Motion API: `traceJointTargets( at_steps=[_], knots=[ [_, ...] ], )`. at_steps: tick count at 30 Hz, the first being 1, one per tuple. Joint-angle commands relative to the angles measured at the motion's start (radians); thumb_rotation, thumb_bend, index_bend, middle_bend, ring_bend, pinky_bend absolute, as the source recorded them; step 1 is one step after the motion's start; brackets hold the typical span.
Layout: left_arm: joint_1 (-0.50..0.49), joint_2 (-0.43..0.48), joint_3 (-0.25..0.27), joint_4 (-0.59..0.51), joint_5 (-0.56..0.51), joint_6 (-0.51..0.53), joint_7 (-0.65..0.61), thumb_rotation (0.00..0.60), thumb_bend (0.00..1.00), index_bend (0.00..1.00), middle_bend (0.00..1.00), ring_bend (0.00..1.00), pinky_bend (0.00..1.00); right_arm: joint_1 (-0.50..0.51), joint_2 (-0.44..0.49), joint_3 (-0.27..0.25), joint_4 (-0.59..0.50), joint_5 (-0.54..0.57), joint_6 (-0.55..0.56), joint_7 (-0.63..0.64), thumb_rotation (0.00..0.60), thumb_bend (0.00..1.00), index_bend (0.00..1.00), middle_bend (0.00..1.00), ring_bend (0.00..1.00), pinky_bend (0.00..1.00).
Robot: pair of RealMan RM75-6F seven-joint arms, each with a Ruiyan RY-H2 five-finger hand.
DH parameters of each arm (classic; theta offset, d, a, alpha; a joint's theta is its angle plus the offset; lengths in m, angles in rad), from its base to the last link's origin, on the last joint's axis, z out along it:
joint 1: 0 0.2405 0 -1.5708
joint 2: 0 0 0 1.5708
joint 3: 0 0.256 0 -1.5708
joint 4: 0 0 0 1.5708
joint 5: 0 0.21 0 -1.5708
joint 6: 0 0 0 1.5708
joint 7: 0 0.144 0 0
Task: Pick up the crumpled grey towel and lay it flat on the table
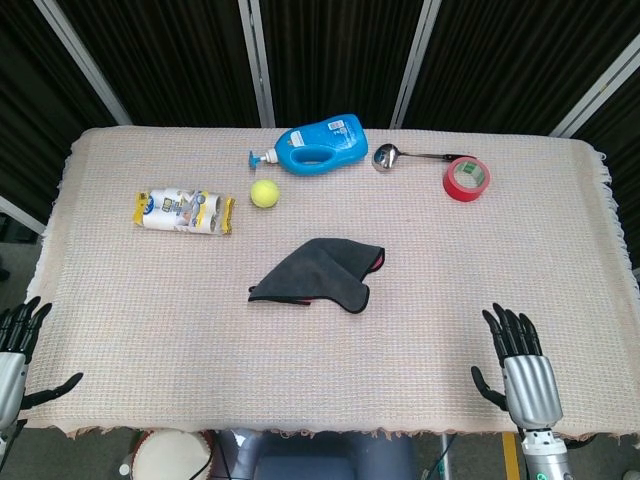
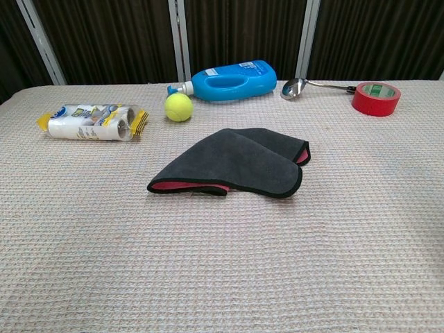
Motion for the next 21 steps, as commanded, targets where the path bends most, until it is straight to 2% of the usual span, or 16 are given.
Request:
traceJointTargets(
  at_steps=[1, 6, 11, 21],
  knots=[
    [-0.002, -0.003, -0.002, 0.000, -0.002, -0.003, 0.005, 0.600, 0.07, 0.00, 0.00, 0.00, 0.00, 0.015, -0.017, 0.009, -0.001, -0.013, -0.008, -0.008, 0.600, 0.35, 0.00, 0.00, 0.00, 0.00],
    [-0.005, -0.010, -0.003, 0.001, -0.004, -0.007, 0.017, 0.600, 0.07, 0.00, 0.00, 0.00, 0.00, 0.066, -0.062, 0.046, -0.006, -0.048, -0.033, -0.045, 0.600, 0.34, 0.02, 0.00, 0.00, 0.00],
    [-0.009, -0.018, -0.008, 0.002, -0.017, -0.018, 0.024, 0.600, 0.07, 0.00, 0.00, 0.00, 0.00, 0.127, -0.135, 0.091, 0.011, -0.059, -0.078, -0.087, 0.600, 0.34, 0.11, 0.02, 0.00, 0.02],
    [-0.014, -0.028, -0.017, 0.023, -0.043, -0.035, 0.035, 0.600, 0.07, 0.00, 0.00, 0.00, 0.00, 0.222, -0.312, 0.140, 0.130, 0.021, -0.201, -0.188, 0.600, 0.34, 0.13, 0.03, 0.00, 0.04]
  ],
)
